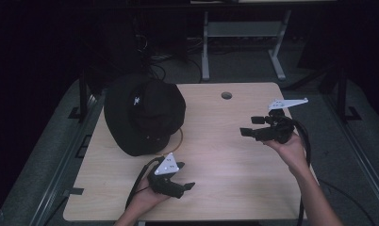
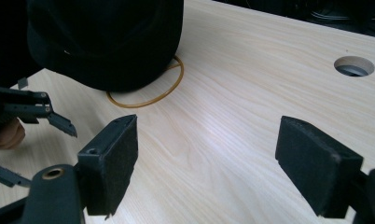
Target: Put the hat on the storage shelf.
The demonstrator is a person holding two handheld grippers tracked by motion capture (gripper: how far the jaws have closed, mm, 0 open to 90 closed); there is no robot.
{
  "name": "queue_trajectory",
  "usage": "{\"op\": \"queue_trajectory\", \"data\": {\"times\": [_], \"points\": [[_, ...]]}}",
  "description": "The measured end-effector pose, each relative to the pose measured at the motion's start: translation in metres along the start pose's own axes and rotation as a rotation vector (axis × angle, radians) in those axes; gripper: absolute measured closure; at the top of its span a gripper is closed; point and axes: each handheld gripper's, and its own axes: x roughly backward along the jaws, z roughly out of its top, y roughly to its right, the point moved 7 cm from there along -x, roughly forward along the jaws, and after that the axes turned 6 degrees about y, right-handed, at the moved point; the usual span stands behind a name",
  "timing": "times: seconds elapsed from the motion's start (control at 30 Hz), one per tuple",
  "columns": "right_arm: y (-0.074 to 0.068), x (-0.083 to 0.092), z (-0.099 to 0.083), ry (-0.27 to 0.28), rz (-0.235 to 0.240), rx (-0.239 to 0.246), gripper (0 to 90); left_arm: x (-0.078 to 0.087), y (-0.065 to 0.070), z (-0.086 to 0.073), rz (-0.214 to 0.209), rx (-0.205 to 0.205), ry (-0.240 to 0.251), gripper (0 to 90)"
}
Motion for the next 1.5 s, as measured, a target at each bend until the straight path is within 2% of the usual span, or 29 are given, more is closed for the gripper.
{"op": "queue_trajectory", "data": {"times": [0.8, 1.0, 1.5], "points": [[0.0, 0.018, -0.051, -0.014, 0.005, -0.04, 19.6, 0.002, -0.001, -0.001, 0.008, -0.004, -0.004, 21.6], [0.0, 0.023, -0.061, -0.017, 0.003, -0.047, 19.6, 0.002, -0.001, -0.001, 0.009, 0.008, -0.001, 21.5], [0.003, 0.034, -0.087, -0.01, -0.004, -0.075, 19.5, 0.001, -0.002, -0.002, 0.012, 0.007, -0.006, 21.4]]}}
